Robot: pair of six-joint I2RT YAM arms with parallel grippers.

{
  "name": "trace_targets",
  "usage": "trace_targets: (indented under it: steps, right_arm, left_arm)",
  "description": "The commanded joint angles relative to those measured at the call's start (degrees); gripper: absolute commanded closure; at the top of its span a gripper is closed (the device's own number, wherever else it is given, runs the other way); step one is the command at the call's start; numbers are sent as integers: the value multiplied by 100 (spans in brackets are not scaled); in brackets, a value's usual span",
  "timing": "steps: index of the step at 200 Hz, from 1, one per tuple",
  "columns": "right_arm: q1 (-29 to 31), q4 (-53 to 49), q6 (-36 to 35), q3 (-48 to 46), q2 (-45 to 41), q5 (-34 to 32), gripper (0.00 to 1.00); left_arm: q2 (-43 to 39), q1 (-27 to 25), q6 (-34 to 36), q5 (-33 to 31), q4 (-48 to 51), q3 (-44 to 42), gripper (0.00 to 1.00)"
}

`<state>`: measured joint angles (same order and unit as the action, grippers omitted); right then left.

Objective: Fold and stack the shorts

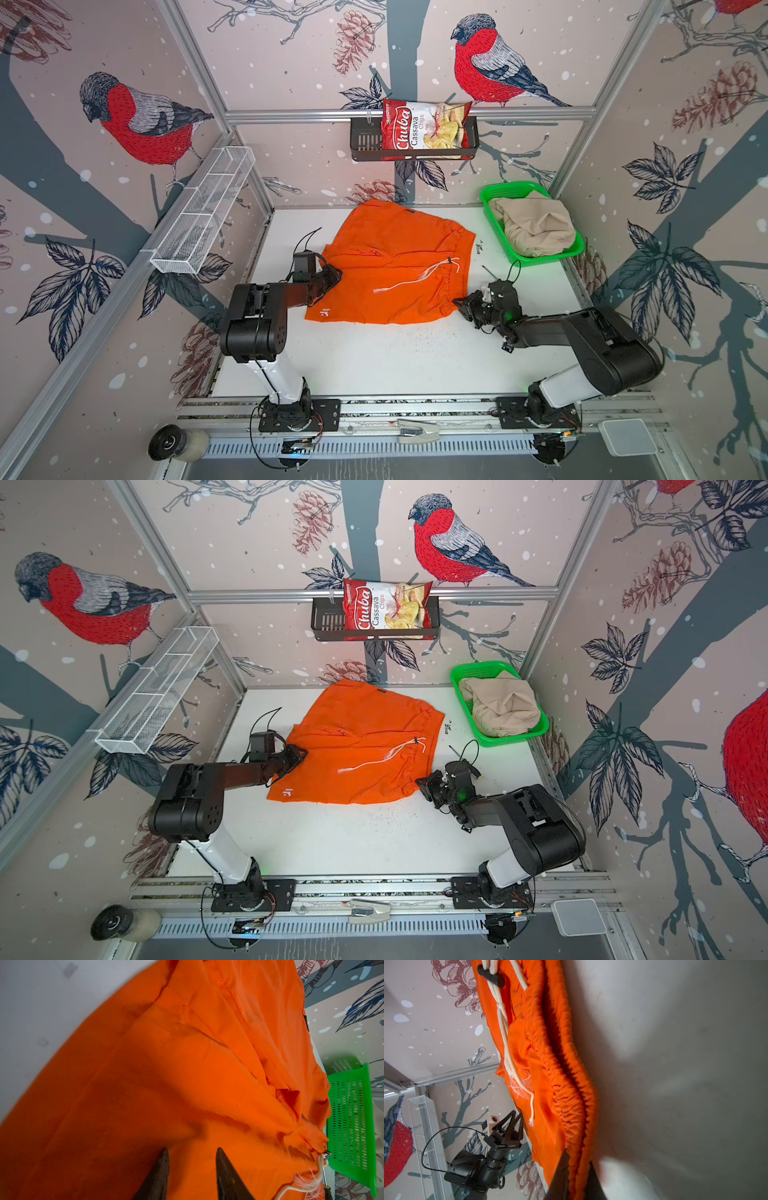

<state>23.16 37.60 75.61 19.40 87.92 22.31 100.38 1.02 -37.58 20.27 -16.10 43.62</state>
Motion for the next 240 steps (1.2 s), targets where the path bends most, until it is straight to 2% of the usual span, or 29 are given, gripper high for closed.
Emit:
trace_targets:
  steps: [1,28,65,88,141,187,214,240]
  right_arm:
    - [153,444,309,147,85,-388,88]
    - [317,146,214,303,-21,-552,88]
    - [472,-367,69,363,-359,-877,88]
    - [502,-594,-44,413,-474,-930,88]
    - [599,-1028,-343,556,-565,-930,88]
    - [622,-1209,-494,609,-592,-886,87]
    - [641,-1289,-568,659,-574,-843,87]
    - [652,-1337,-625,679,-579,-833,87]
  left_arm:
    - [0,11,114,-152,634,264,61]
    - [-445,11,194,23,1253,480,59]
    - [-1704,10,127,-73,2254,252,55]
    - [-2398,26,87,-157,2977,119,48]
    - [-3675,308,-531,-26,3484,-861,45]
    - [-4875,559,-1001,-1237,3976,-1563,47]
    - [-5198,671,-1221,-1938,4042,-1680,47]
    - [-4959,771,-1290,-1834,3735,-1810,50]
